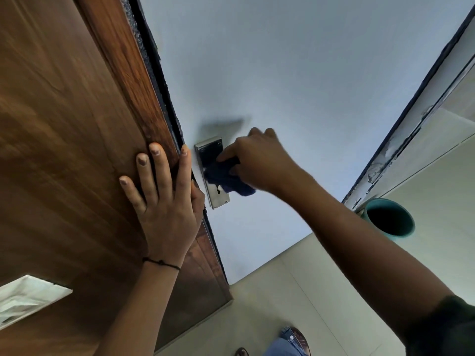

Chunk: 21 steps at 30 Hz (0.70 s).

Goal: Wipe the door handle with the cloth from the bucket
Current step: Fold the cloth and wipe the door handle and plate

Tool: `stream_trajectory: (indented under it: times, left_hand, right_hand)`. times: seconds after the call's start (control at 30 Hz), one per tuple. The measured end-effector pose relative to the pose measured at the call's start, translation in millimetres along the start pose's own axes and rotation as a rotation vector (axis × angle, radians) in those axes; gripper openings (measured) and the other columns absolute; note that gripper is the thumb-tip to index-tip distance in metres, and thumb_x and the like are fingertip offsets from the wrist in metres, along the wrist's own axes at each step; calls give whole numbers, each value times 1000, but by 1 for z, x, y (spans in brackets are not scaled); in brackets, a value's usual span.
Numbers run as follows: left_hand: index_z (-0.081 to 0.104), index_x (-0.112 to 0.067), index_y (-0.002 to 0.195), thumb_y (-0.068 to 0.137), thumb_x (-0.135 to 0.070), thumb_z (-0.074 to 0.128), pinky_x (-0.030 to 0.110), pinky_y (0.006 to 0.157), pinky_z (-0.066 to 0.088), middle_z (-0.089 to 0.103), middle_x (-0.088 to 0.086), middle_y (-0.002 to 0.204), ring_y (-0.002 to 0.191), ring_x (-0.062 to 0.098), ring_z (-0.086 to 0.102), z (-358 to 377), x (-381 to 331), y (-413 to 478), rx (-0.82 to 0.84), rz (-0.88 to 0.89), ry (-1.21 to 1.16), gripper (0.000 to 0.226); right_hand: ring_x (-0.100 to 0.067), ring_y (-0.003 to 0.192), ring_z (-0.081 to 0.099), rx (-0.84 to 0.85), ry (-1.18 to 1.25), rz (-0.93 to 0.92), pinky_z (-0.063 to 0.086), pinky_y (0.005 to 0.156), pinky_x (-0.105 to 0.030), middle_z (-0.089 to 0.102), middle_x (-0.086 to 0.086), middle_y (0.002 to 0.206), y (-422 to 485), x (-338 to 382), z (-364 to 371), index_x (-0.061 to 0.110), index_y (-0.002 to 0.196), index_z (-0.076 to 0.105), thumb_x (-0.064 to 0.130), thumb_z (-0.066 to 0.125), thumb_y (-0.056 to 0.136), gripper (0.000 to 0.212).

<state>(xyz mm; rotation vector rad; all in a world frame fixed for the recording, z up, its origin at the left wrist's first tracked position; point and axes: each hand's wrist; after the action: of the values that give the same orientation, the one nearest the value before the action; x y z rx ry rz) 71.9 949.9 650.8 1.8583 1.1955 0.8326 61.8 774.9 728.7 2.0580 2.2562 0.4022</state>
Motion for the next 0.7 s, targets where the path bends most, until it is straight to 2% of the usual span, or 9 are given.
stream_trajectory:
  times: [0.1,0.27,0.43,0.53,0.63,0.7]
  left_hand:
    - [10,-20,152,97,-24,43,45,117,-15,-24,4,157,145,21,-21,-1,1,-1,-4,-2,-7,64]
    - [9,-21,152,96,-24,45,45,117,-15,-25,4,157,145,21,-21,0,0,-1,-11,-6,-2,67]
    - [11,-20,152,96,-23,44,44,116,-15,-25,4,157,145,21,-21,1,0,0,-14,-2,9,65]
    - [10,-20,152,95,-24,46,45,116,-15,-24,4,157,145,21,-21,1,0,0,-24,1,12,67]
    - [7,-21,152,95,-24,47,45,116,-15,-24,4,157,145,21,-21,2,0,0,-28,6,22,70]
    - [6,-21,152,94,-23,48,45,116,-15,-24,4,157,145,21,-21,2,0,1,-36,8,24,72]
  right_hand:
    - [-28,102,49,52,-42,-36,23,77,-35,67,1,103,1,6,8,37,113,66,29,60,82,32]
    - [-29,104,49,63,-134,0,26,80,-37,67,0,107,4,-13,4,39,117,64,25,63,82,38]
    - [-32,109,47,74,-162,-99,26,81,-37,64,-2,113,-2,0,12,38,125,57,38,49,90,36]
    - [-31,108,46,143,-163,-44,27,83,-39,64,-1,111,-3,-29,6,40,119,59,37,56,85,35]
    - [-29,98,45,160,-146,51,24,78,-38,65,1,102,-6,-65,6,40,106,63,28,60,76,32]
    - [-29,94,43,147,-74,136,23,77,-37,65,0,98,-11,-86,15,40,106,62,20,57,76,36]
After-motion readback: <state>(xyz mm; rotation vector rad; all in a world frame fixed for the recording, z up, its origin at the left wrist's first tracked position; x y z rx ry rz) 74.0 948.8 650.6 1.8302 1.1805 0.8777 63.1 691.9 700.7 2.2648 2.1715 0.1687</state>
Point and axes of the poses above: each hand's wrist, its own y-axis towards the middle knuckle, its own z-axis out of the palm, x = y × z
